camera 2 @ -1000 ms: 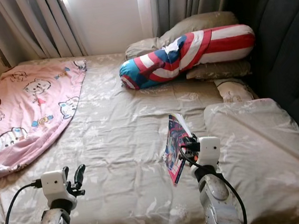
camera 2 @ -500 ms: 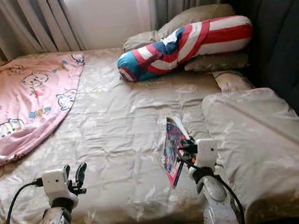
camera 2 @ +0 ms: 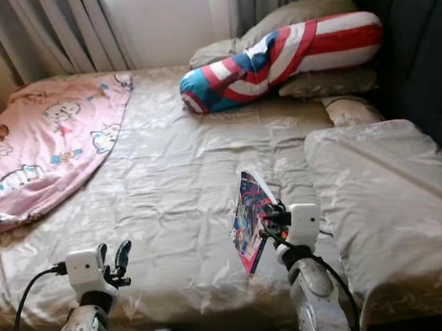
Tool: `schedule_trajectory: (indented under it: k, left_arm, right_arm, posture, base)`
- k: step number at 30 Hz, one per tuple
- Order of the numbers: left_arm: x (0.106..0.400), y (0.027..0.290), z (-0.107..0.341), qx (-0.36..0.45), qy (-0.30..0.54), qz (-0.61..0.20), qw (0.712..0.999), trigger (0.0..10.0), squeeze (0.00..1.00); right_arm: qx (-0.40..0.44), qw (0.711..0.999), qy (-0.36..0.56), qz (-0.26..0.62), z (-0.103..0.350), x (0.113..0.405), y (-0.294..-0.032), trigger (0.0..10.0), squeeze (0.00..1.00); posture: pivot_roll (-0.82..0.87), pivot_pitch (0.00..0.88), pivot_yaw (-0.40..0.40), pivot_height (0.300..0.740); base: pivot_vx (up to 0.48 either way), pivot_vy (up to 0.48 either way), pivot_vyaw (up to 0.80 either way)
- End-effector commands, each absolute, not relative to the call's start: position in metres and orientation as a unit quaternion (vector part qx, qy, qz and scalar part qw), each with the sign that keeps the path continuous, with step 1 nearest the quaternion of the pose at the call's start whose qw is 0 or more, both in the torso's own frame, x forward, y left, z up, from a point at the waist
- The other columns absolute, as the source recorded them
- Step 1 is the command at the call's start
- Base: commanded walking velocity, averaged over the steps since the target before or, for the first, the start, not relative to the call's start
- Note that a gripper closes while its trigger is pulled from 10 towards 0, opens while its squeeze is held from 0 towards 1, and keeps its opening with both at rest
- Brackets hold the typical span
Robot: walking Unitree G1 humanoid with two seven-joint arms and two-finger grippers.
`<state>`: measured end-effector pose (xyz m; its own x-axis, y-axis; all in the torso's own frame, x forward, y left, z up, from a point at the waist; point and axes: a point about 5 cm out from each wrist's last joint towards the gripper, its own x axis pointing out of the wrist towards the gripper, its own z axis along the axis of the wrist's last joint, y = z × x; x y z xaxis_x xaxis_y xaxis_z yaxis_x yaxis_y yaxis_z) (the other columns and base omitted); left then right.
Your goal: Clean up the room
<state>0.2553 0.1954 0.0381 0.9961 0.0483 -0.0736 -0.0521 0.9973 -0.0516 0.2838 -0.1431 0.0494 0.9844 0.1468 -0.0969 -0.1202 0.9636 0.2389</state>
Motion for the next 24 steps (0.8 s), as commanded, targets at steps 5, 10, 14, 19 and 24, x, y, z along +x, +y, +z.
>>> schedule_trajectory:
  k: [5, 10, 14, 19, 24]
  left_arm:
    - [0.260, 0.196, 0.043, -0.022, 0.032, 0.019, 0.999, 10.0, 0.00]
    - [0.259, 0.196, 0.046, -0.019, 0.027, 0.017, 0.999, 10.0, 0.00]
    - [0.256, 0.199, 0.049, -0.012, 0.025, 0.013, 1.000, 10.0, 0.00]
    - [0.244, 0.208, 0.053, 0.006, 0.026, 0.009, 1.000, 10.0, 0.00]
    - [0.222, 0.217, 0.060, 0.032, 0.034, 0.001, 0.999, 10.0, 0.00]
  right_arm:
    - [0.159, 0.985, 0.031, 0.065, 0.060, 0.294, -0.143, 10.0, 0.00]
    - [0.237, 0.970, 0.044, 0.019, 0.053, 0.304, -0.154, 10.0, 0.00]
    - [0.294, 0.954, 0.053, -0.014, 0.050, 0.314, -0.162, 10.0, 0.00]
    - [0.335, 0.939, 0.070, -0.029, 0.050, 0.327, -0.163, 10.0, 0.00]
    - [0.395, 0.916, 0.066, -0.025, 0.057, 0.339, -0.164, 10.0, 0.00]
  posture:
    - [-0.02, 0.029, -0.004, 0.653]
    - [0.01, 0.047, 0.008, 0.653]
    - [0.03, 0.062, 0.022, 0.653]
    - [0.10, 0.108, 0.060, 0.653]
    - [0.17, 0.142, 0.092, 0.653]
  base:
    - [0.000, 0.000, 0.00]
    - [0.000, 0.000, 0.00]
    - [0.000, 0.000, 0.00]
    - [0.000, 0.000, 0.00]
    - [0.000, 0.000, 0.00]
